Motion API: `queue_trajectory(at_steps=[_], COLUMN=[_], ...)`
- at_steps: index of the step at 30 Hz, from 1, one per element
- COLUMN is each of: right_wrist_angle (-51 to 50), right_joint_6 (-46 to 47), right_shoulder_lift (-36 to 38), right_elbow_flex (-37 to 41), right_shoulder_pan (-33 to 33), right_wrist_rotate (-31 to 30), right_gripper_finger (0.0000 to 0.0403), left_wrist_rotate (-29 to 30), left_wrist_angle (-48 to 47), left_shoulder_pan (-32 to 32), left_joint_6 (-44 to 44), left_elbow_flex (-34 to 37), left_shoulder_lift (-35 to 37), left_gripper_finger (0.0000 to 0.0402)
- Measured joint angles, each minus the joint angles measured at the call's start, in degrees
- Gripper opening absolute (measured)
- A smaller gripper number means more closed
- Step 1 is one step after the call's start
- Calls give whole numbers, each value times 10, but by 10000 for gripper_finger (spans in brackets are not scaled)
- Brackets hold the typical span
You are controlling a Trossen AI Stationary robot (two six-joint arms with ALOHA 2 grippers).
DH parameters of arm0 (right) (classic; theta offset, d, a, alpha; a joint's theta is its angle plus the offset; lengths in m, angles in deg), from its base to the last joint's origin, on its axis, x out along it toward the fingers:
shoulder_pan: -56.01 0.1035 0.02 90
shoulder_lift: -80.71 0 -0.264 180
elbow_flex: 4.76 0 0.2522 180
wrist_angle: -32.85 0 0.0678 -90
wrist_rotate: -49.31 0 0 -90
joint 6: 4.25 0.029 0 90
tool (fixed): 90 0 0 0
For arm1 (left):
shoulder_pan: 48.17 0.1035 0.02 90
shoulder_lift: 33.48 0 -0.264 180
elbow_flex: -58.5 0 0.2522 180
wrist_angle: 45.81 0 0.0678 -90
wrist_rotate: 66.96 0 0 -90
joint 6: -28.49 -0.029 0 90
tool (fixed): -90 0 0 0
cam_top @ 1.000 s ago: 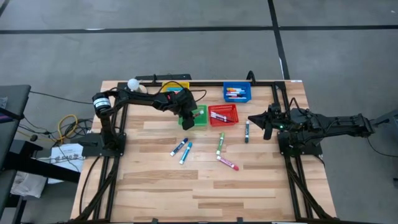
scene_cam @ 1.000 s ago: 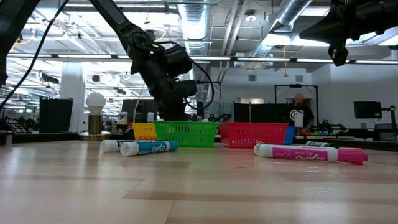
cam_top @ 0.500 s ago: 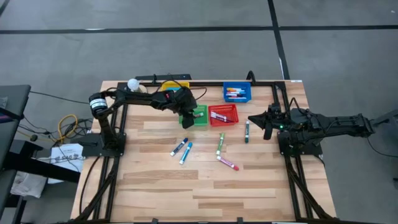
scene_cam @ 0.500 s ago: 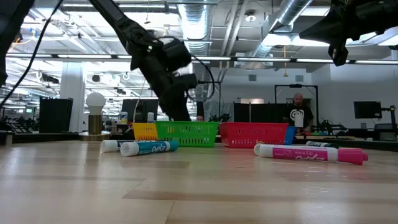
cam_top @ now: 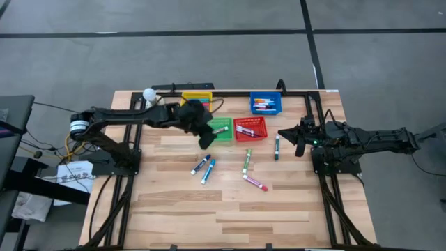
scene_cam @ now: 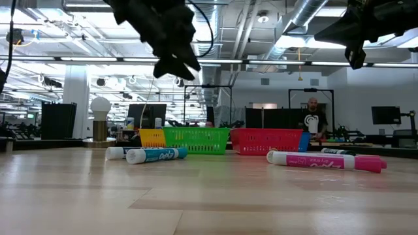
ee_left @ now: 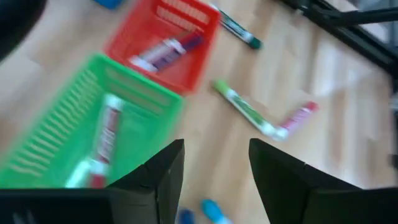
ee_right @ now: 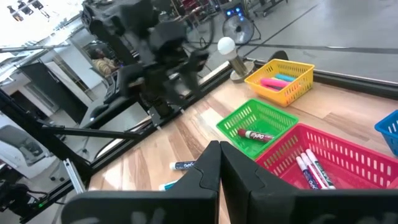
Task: Pick & Place Markers
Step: Put the large blue marker into the green bin
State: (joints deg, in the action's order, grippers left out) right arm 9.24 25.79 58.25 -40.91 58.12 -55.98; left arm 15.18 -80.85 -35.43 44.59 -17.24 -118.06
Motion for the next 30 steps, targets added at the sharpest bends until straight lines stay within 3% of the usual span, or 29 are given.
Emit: queue_trajectory(at_steps=[7, 11, 30], right_wrist_angle=[-1, -1, -5], right_joint_6=[0, 0, 0], right_shoulder_lift=[0, 0, 0], right_elbow_flex=[0, 0, 0], right_shoulder_pan=[0, 0, 0], right_wrist_rotate=[0, 0, 2], right_gripper_finger=[0, 0, 0], left_wrist_rotate=[9, 10, 11], left_wrist_angle=[-58, -82, -138], left_shoulder_pan=[-75, -101, -137], left_joint_6=[108, 127, 218], left_elbow_flex=[0, 0, 1], left_shoulder_lift=[-3, -21, -154], left_gripper_finger=[181, 182, 182])
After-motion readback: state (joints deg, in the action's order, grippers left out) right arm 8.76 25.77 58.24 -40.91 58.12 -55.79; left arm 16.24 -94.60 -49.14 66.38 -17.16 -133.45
